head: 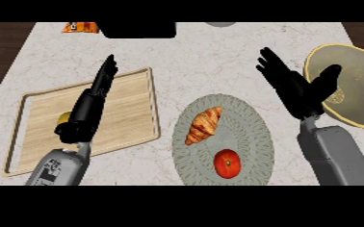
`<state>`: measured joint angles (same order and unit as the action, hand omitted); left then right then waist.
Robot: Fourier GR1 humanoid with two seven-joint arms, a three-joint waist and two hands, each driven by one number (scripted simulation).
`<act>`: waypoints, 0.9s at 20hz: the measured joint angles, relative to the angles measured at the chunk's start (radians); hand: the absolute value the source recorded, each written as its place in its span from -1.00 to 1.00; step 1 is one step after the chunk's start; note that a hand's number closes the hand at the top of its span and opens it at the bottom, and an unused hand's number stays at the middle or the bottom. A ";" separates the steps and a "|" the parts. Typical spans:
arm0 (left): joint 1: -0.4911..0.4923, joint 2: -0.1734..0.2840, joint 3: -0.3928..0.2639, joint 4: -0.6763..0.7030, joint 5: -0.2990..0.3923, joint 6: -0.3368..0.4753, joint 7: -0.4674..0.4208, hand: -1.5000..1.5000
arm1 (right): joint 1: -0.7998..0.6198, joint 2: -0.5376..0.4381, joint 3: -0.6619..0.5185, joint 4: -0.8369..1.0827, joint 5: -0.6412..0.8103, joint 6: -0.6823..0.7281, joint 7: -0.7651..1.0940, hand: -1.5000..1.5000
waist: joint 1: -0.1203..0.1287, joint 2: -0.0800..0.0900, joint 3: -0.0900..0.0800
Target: Pick the tomato from the placemat and place it in the bowl
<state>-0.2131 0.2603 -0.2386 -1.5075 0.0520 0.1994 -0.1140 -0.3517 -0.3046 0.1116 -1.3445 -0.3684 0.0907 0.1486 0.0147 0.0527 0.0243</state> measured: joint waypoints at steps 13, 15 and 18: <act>-0.020 0.101 0.112 -0.005 -0.039 0.066 0.174 0.00 | 0.057 -0.056 -0.057 0.185 -0.006 0.446 -0.533 -1.00 | 0.010 -0.041 -0.018; -0.024 0.112 0.123 -0.012 -0.038 0.064 0.196 0.00 | 0.075 -0.088 -0.047 0.193 0.052 0.504 -0.652 -1.00 | 0.007 -0.044 -0.018; -0.027 0.113 0.125 -0.020 -0.045 0.067 0.218 0.00 | 0.070 -0.149 -0.025 0.193 0.161 0.495 -0.747 -1.00 | 0.004 -0.046 -0.020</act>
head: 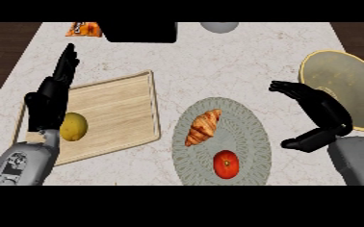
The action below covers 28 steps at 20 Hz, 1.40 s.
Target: Pick the tomato from the placemat and place it in the bowl
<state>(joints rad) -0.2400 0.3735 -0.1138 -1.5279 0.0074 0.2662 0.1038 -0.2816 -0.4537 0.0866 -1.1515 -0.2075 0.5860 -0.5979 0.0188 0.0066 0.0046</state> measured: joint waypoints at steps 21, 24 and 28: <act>0.024 -0.031 0.020 -0.052 -0.045 -0.003 0.059 0.00 | -0.124 -0.108 0.347 -0.339 0.482 0.036 0.181 -1.00 | -0.017 -0.008 -0.005; 0.024 -0.030 0.034 -0.057 -0.046 -0.021 0.063 0.00 | -0.099 -0.085 0.388 -0.376 0.547 0.042 0.207 -1.00 | -0.018 -0.008 -0.005; 0.022 -0.036 0.045 -0.068 -0.059 -0.026 0.075 0.00 | -0.084 -0.053 0.445 -0.379 0.645 0.048 0.246 -1.00 | -0.017 -0.007 -0.005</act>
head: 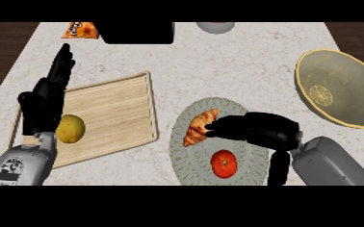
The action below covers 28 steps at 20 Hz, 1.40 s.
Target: Pick the tomato from the placemat and place it in the bowl
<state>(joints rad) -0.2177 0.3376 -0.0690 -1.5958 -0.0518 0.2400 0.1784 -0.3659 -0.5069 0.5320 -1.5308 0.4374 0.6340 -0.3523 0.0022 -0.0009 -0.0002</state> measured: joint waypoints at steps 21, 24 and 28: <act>-0.016 -0.076 0.066 0.026 -0.071 -0.065 -0.010 0.00 | 0.033 0.228 0.026 0.230 0.367 -0.074 -0.031 -1.00 | -0.001 -0.005 -0.002; -0.020 -0.077 0.079 0.024 -0.070 -0.081 -0.008 0.00 | 0.042 0.252 0.036 0.246 0.416 -0.108 -0.043 1.00 | -0.003 -0.010 -0.006; -0.008 -0.071 0.090 -0.008 -0.070 -0.099 0.011 0.00 | 0.025 0.268 0.043 0.280 0.477 -0.181 -0.095 1.00 | -0.003 -0.014 -0.007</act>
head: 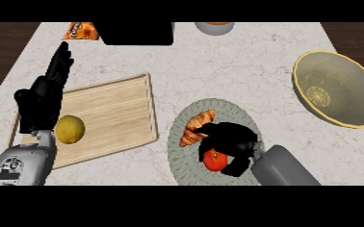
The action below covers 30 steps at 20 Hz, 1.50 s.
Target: Pick the tomato from the placemat and place it in the bowl
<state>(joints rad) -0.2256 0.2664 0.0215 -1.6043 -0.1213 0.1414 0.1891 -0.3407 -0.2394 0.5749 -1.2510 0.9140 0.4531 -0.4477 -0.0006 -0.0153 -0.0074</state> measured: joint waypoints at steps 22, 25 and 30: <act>-0.012 -0.023 0.009 0.028 -0.022 -0.015 -0.028 0.00 | -0.073 0.234 -0.287 0.072 -0.070 -0.365 0.743 1.00 | 0.023 0.013 0.007; -0.015 -0.027 0.000 0.031 -0.023 -0.020 -0.029 0.00 | -0.131 0.237 -0.270 0.029 -0.122 -0.520 0.910 1.00 | 0.038 0.013 0.008; -0.016 -0.027 0.004 0.034 -0.019 -0.025 -0.036 0.00 | -0.238 0.239 -0.195 -0.051 -0.098 -0.758 1.186 1.00 | 0.037 0.010 0.007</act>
<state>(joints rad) -0.2417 0.2392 0.0254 -1.5701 -0.1402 0.1168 0.1534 -0.5785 -0.0007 0.3802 -1.3021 0.8159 -0.3053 0.7387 0.0362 -0.0053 -0.0007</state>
